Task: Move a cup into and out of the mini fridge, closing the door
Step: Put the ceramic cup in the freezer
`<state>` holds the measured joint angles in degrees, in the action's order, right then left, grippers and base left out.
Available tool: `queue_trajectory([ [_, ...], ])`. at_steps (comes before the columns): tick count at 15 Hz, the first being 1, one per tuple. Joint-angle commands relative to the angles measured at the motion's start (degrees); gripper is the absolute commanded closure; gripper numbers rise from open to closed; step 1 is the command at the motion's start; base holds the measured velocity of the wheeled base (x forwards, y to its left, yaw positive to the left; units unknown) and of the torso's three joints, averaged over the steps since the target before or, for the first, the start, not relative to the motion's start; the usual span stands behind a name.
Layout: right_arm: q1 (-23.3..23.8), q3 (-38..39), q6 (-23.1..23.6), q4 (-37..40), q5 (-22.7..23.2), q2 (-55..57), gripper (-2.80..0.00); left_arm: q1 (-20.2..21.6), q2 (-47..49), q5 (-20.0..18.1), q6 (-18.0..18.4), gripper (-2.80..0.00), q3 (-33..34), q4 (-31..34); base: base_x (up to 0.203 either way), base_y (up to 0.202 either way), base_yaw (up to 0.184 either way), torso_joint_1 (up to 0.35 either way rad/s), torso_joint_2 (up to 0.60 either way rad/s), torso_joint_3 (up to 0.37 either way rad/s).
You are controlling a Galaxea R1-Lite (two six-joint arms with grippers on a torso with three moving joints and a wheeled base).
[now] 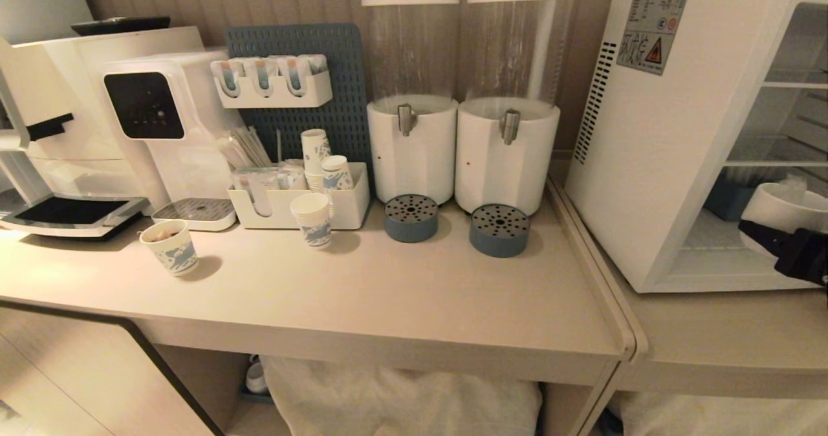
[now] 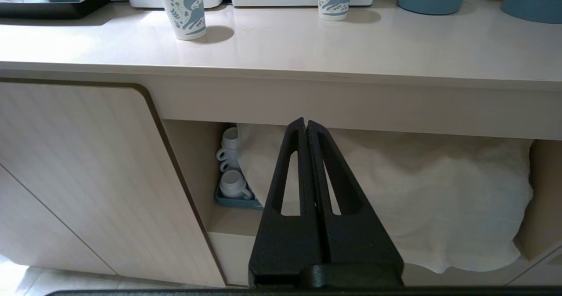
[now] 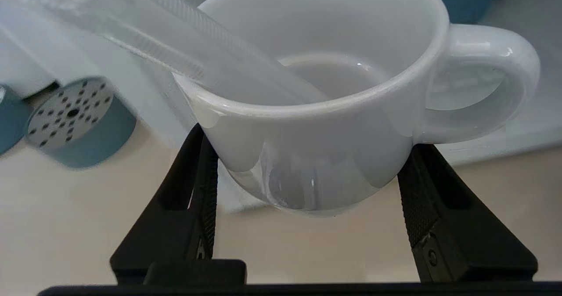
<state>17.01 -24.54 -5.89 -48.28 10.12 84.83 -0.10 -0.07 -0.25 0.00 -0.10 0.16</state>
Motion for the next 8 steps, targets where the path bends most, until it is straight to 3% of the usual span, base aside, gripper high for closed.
queue_trajectory([
  [1,0.0,1.5,0.0,-7.4,0.2,5.5,0.00,0.0,0.1,0.0,0.0,0.00,0.0,0.0,0.000,0.000,0.000,0.000,0.00,0.000],
  [6,-0.1,3.4,0.1,-27.7,0.7,21.5,0.00,0.0,0.1,0.0,0.0,0.00,0.0,0.0,0.000,0.000,0.000,0.000,0.00,0.000],
  [8,-0.1,2.0,0.1,-29.9,0.8,25.7,0.00,0.0,0.1,0.0,0.0,0.00,0.0,0.0,0.000,0.000,0.000,0.000,0.00,0.000],
])
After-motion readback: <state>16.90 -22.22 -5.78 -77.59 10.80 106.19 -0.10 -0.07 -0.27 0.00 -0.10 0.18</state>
